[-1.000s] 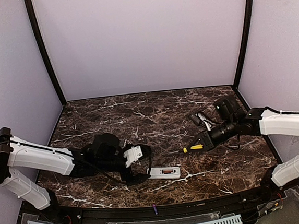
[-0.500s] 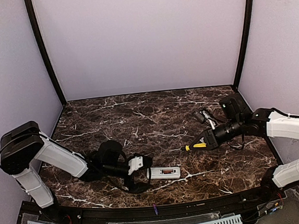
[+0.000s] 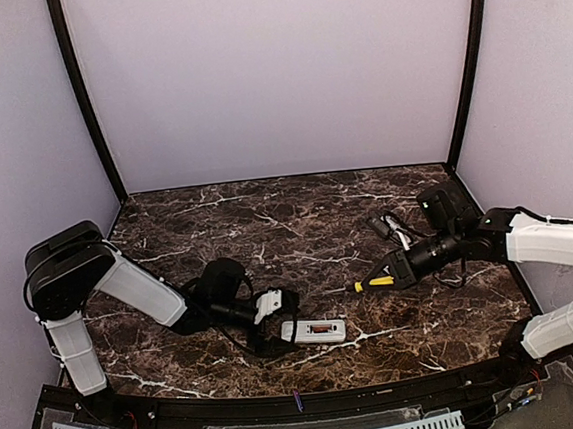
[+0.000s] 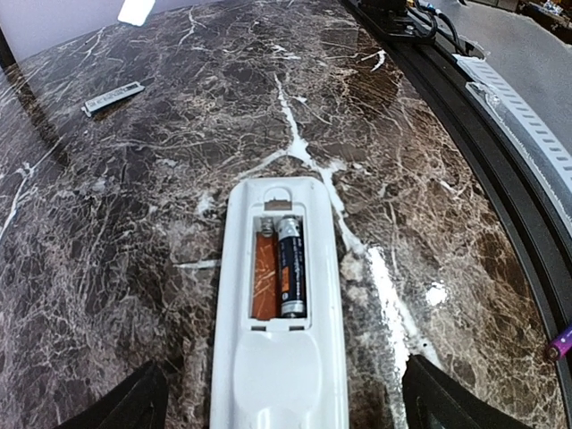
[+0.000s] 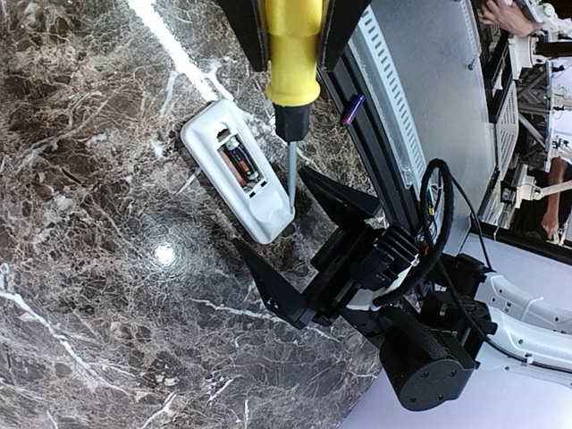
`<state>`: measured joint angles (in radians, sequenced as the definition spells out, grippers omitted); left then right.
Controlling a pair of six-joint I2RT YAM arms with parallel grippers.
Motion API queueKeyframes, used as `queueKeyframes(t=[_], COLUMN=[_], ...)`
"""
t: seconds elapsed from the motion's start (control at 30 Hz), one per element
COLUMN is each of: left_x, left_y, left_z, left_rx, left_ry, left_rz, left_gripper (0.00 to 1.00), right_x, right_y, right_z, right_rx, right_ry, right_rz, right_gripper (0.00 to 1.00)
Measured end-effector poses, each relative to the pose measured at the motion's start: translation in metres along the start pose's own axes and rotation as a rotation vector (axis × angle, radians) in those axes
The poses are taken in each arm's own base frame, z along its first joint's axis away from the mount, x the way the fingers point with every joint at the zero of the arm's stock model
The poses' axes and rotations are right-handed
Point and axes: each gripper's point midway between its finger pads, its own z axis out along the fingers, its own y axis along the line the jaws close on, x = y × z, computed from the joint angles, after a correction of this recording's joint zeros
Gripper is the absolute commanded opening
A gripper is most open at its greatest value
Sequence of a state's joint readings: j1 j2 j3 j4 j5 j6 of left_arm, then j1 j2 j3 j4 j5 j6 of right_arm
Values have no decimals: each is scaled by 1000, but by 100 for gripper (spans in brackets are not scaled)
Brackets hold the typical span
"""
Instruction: Unload the batteries from the remote control
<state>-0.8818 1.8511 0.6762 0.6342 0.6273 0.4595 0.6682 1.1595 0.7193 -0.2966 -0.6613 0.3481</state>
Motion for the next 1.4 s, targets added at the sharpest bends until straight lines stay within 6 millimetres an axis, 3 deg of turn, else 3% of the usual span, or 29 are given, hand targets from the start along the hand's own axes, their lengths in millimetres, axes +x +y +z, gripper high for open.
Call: queueKeyframes(t=[0.33, 0.6, 0.8, 1.0, 1.4], left_x=[15, 15, 14, 13, 7], left_y=[-3, -1, 2, 3, 8], left_z=[8, 9, 13, 15, 8], left_rx=[33, 31, 33, 37, 20], left_ry=[39, 41, 40, 43, 104], left_rz=[-5, 25, 47, 50, 30], left_gripper=[83, 72, 51, 24, 3], right_x=[2, 4, 4, 4, -7], right_y=[-4, -6, -6, -6, 1], right_z=[3, 6, 6, 6, 2], right_rx=[4, 2, -4, -4, -12], right_ry=[14, 25, 29, 29, 14], right_rz=[-2, 3, 5, 5, -20], right_gripper=[0, 0, 0, 0, 0])
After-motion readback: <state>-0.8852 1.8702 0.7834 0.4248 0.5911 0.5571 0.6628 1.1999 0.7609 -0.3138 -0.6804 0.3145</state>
